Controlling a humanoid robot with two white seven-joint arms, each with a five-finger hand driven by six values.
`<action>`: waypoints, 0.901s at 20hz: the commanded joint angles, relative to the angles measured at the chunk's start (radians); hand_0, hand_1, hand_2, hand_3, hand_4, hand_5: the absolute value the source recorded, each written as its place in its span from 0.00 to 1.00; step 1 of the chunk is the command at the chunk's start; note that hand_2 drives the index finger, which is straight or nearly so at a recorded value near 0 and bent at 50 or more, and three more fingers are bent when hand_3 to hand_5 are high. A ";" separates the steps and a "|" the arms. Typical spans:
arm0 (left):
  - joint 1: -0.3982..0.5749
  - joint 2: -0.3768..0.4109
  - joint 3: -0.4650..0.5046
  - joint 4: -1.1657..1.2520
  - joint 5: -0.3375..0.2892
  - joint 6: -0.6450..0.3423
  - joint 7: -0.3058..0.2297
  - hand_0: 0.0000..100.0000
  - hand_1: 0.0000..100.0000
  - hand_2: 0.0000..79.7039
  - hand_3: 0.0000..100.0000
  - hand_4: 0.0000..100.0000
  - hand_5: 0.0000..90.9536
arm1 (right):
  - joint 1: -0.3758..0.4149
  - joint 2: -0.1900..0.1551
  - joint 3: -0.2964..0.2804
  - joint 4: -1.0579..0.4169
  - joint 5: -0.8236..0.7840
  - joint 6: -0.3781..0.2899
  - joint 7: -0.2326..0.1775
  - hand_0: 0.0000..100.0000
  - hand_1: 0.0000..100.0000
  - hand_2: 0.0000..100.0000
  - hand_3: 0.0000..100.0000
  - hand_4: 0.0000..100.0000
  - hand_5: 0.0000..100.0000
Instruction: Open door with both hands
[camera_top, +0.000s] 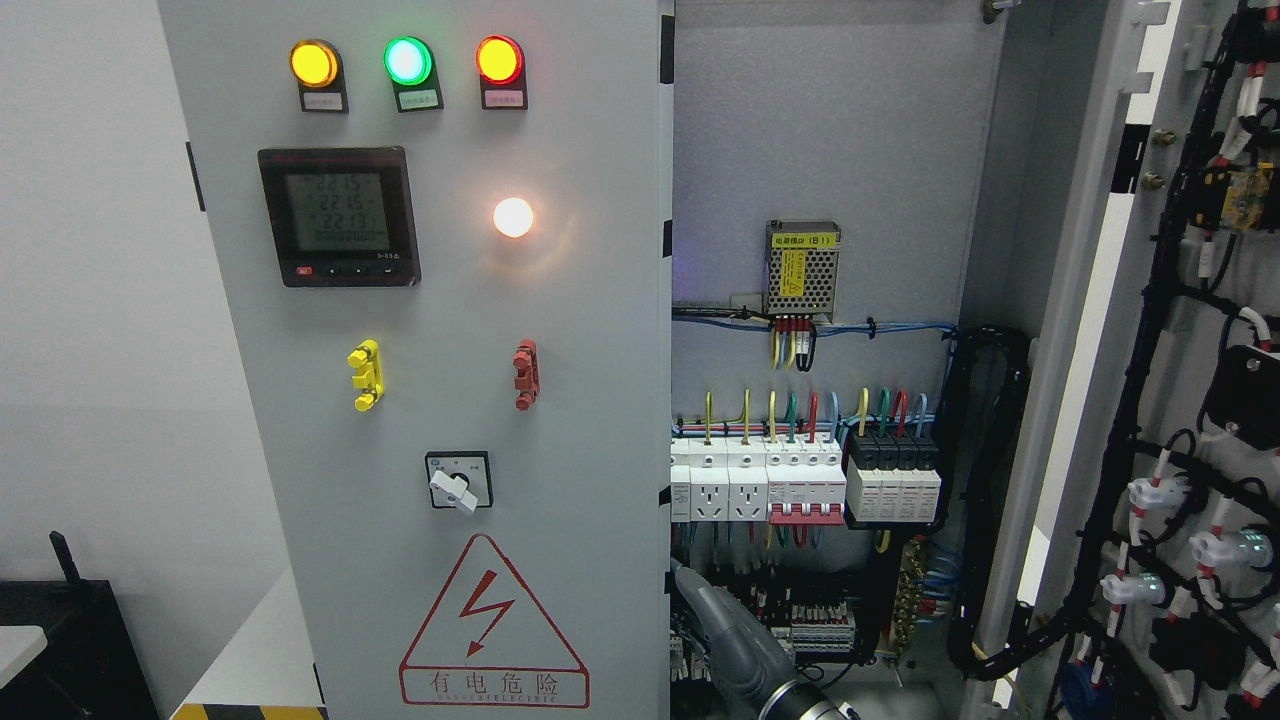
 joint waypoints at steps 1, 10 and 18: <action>0.000 0.000 0.000 0.015 -0.029 0.001 0.000 0.00 0.00 0.00 0.00 0.00 0.00 | -0.014 -0.015 -0.004 0.024 0.000 -0.001 0.006 0.38 0.00 0.00 0.00 0.00 0.00; 0.000 0.000 0.000 0.015 -0.029 0.001 0.000 0.00 0.00 0.00 0.00 0.00 0.00 | -0.021 -0.015 -0.019 0.035 -0.002 -0.002 0.041 0.38 0.00 0.00 0.00 0.00 0.00; 0.000 0.000 0.000 0.015 -0.029 0.001 0.000 0.00 0.00 0.00 0.00 0.00 0.00 | -0.038 -0.015 -0.031 0.053 -0.002 -0.002 0.072 0.38 0.00 0.00 0.00 0.00 0.00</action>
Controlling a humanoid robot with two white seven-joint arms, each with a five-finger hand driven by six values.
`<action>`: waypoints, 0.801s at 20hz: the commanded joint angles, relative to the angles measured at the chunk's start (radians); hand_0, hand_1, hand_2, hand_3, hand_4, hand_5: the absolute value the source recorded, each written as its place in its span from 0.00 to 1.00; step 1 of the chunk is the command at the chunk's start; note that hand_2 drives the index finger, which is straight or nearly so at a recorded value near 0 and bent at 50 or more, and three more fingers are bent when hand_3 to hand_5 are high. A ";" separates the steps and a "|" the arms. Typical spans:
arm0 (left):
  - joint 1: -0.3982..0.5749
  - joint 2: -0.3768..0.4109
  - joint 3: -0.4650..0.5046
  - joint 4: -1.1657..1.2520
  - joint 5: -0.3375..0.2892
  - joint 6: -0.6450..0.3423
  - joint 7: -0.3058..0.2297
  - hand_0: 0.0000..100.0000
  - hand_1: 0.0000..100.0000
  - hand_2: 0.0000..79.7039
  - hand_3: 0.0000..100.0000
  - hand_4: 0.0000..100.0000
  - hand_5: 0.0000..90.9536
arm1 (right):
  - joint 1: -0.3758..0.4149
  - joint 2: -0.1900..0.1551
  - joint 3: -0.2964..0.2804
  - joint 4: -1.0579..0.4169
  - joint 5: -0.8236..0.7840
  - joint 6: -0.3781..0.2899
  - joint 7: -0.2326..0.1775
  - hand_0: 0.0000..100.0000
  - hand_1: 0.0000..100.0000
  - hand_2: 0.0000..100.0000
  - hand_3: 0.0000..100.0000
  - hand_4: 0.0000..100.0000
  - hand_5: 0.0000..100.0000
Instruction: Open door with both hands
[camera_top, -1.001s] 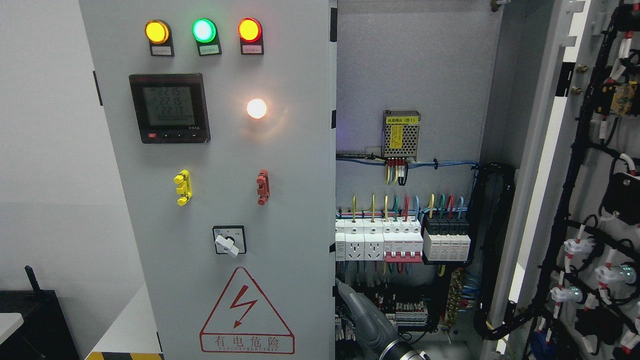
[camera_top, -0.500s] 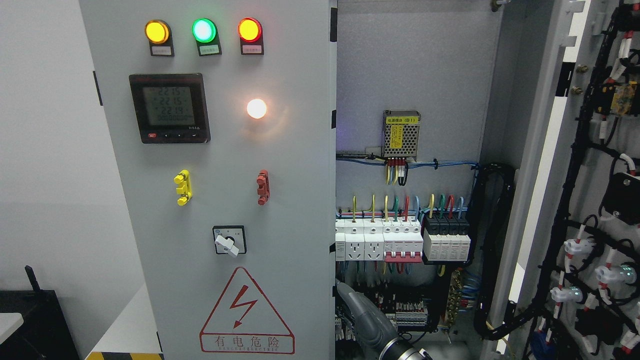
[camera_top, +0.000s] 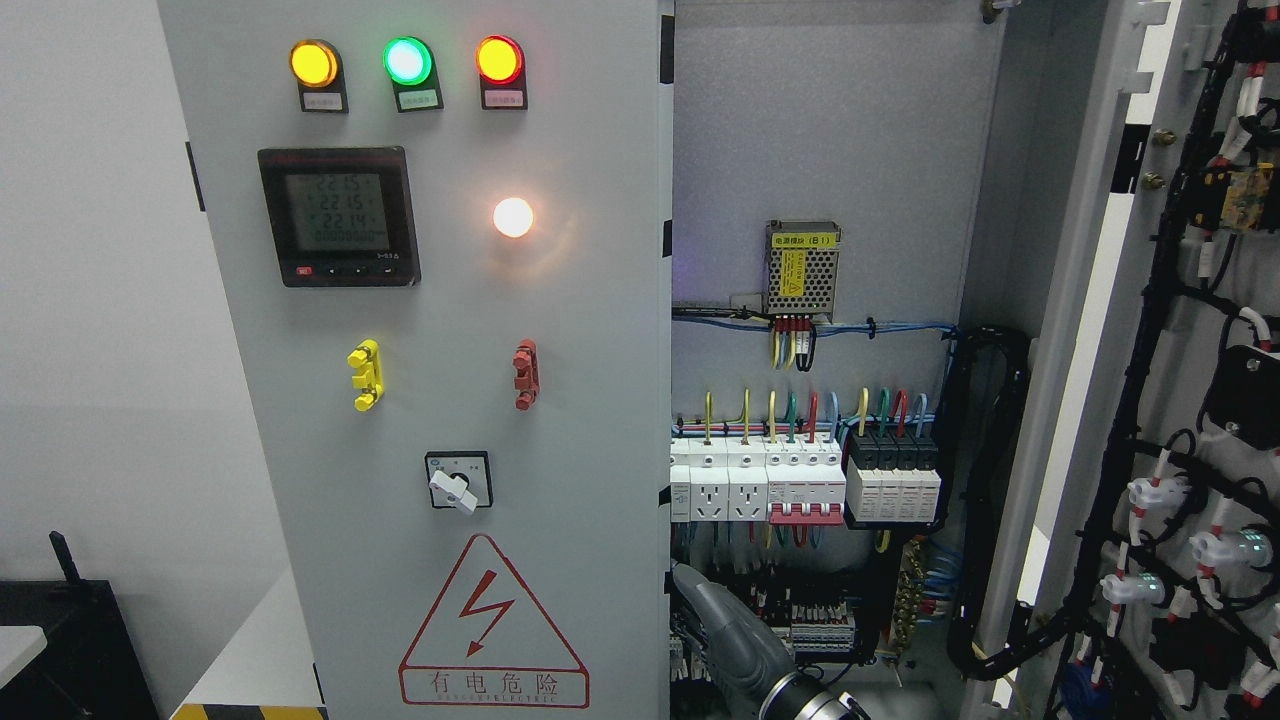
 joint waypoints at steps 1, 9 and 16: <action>0.000 0.000 0.000 0.015 -0.029 0.001 0.000 0.00 0.00 0.00 0.00 0.00 0.00 | -0.012 -0.015 -0.012 0.022 -0.001 0.000 0.014 0.38 0.00 0.00 0.00 0.00 0.00; 0.000 0.000 0.000 0.015 -0.029 0.001 0.001 0.00 0.00 0.00 0.00 0.00 0.00 | -0.015 -0.017 -0.012 0.039 -0.042 0.000 0.045 0.38 0.00 0.00 0.00 0.00 0.00; 0.000 0.000 0.000 0.015 -0.029 0.001 0.001 0.00 0.00 0.00 0.00 0.00 0.00 | -0.023 -0.017 -0.020 0.045 -0.044 0.000 0.048 0.38 0.00 0.00 0.00 0.00 0.00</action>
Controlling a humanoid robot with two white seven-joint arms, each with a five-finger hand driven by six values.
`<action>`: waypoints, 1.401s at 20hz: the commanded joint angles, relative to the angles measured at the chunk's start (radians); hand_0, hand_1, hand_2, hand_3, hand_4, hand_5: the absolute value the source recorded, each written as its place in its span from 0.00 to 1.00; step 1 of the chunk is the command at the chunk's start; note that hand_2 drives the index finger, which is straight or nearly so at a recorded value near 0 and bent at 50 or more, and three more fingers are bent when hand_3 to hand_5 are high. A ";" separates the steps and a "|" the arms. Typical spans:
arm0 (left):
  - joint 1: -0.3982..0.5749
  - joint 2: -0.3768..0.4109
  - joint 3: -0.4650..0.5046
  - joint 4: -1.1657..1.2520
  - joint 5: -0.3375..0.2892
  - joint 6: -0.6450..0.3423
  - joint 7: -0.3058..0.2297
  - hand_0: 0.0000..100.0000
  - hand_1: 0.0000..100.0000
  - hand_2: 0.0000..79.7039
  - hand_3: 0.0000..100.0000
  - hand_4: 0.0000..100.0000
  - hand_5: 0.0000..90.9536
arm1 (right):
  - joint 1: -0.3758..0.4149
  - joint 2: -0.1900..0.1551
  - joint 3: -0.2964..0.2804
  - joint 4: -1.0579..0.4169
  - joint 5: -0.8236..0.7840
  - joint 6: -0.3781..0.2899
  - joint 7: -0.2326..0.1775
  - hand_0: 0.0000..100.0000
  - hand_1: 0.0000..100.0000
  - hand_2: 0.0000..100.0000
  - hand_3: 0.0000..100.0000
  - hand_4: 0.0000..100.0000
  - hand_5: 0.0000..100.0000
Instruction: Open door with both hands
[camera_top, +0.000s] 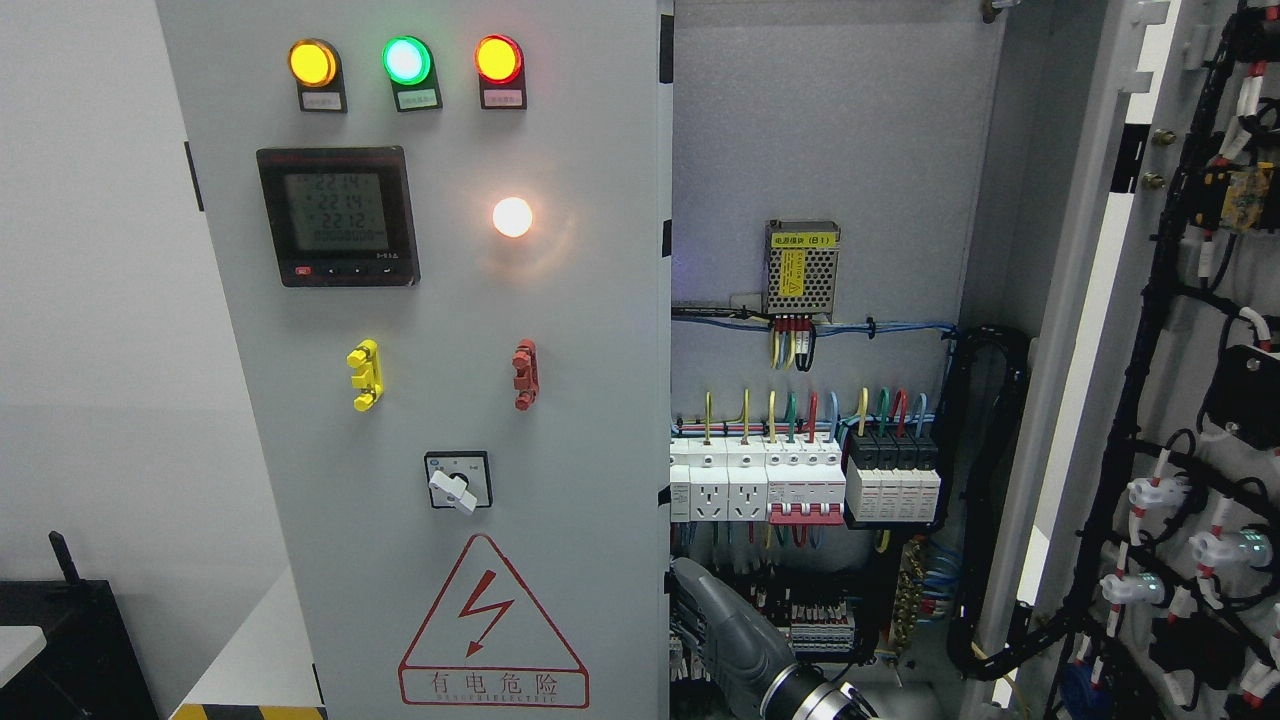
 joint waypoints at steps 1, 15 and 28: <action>0.000 0.000 0.000 0.015 -0.029 0.004 0.002 0.00 0.00 0.00 0.00 0.00 0.00 | -0.004 -0.017 -0.009 0.017 -0.004 0.000 -0.001 0.38 0.00 0.00 0.00 0.00 0.00; 0.000 0.000 0.000 0.015 -0.029 0.004 0.002 0.00 0.00 0.00 0.00 0.00 0.00 | -0.007 -0.018 -0.018 0.026 -0.041 0.000 -0.001 0.38 0.00 0.00 0.00 0.00 0.00; 0.000 0.000 0.000 0.015 -0.029 0.004 0.002 0.00 0.00 0.00 0.00 0.00 0.00 | -0.005 -0.018 -0.016 0.025 -0.066 0.000 0.000 0.38 0.00 0.00 0.00 0.00 0.00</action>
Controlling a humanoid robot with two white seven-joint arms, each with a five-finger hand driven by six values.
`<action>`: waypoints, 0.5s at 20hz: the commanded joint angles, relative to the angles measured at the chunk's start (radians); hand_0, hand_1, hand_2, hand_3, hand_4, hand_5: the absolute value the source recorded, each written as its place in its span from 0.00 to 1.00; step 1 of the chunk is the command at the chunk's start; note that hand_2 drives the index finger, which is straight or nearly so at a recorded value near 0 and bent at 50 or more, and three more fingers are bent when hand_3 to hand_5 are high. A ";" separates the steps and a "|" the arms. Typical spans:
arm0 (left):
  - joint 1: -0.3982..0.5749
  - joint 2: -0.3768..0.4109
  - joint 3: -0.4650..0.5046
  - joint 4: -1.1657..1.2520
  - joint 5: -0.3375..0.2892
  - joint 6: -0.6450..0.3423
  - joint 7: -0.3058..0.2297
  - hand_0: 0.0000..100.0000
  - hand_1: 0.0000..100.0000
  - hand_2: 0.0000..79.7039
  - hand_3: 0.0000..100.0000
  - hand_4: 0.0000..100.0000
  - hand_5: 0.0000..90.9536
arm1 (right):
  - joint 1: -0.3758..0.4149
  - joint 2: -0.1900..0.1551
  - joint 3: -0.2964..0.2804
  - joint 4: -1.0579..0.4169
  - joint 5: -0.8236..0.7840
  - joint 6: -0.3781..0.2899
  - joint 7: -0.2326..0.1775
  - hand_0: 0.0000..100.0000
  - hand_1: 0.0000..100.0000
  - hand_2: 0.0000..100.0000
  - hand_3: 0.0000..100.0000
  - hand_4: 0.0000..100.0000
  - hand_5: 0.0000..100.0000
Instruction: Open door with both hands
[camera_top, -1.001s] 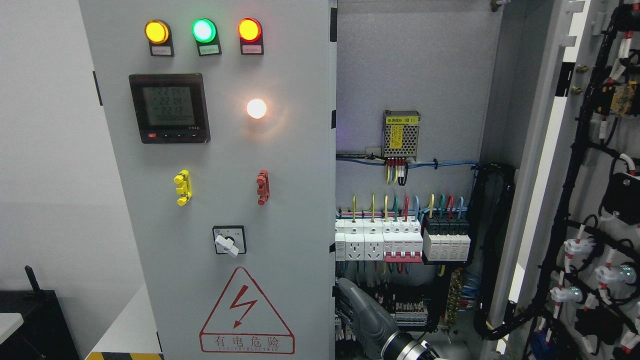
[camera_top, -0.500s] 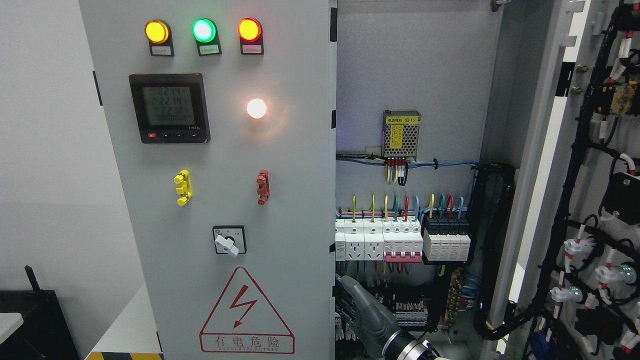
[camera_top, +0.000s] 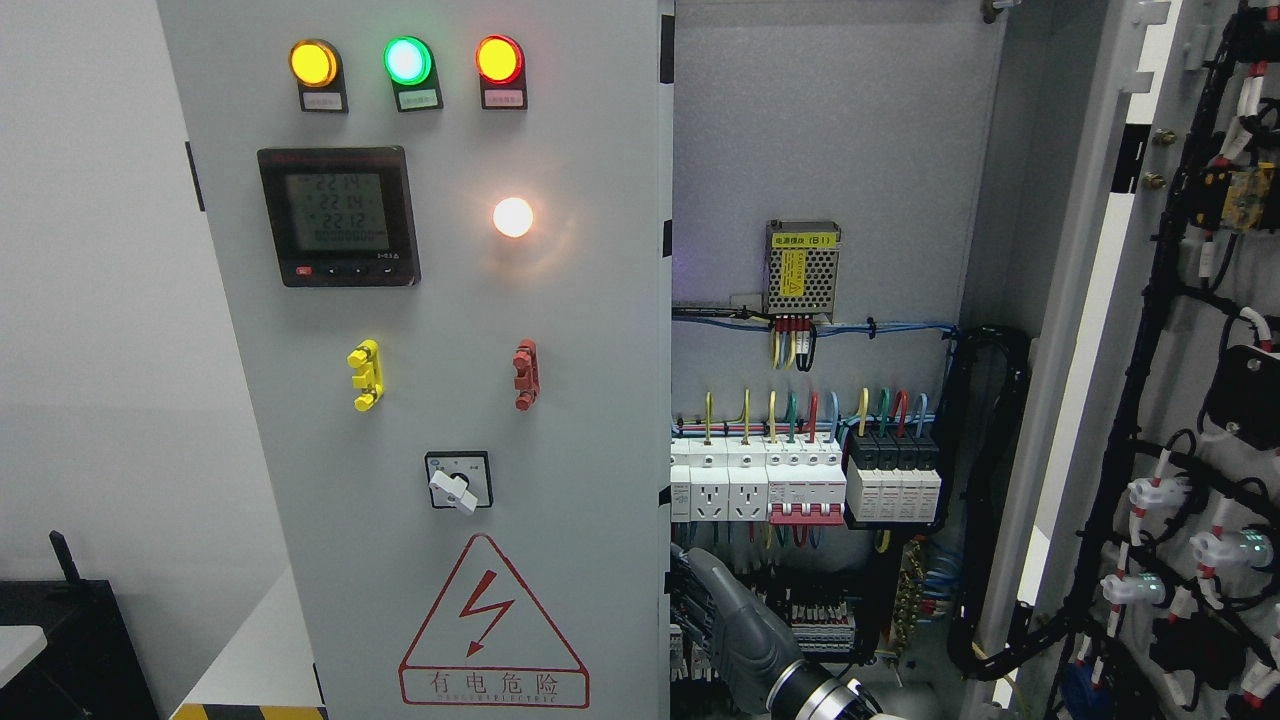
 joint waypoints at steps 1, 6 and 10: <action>0.000 0.000 0.000 0.015 -0.029 0.000 -0.005 0.00 0.00 0.00 0.00 0.00 0.00 | 0.001 -0.018 -0.003 0.003 -0.006 0.000 0.005 0.38 0.00 0.00 0.00 0.00 0.00; 0.000 0.000 0.000 0.015 -0.029 0.000 -0.004 0.00 0.00 0.00 0.00 0.00 0.00 | 0.000 -0.018 -0.003 0.004 -0.005 0.002 0.029 0.38 0.00 0.00 0.00 0.00 0.00; 0.000 0.000 0.000 0.015 -0.029 0.000 -0.004 0.00 0.00 0.00 0.00 0.00 0.00 | -0.002 -0.018 -0.003 0.004 -0.006 0.002 0.035 0.38 0.00 0.00 0.00 0.00 0.00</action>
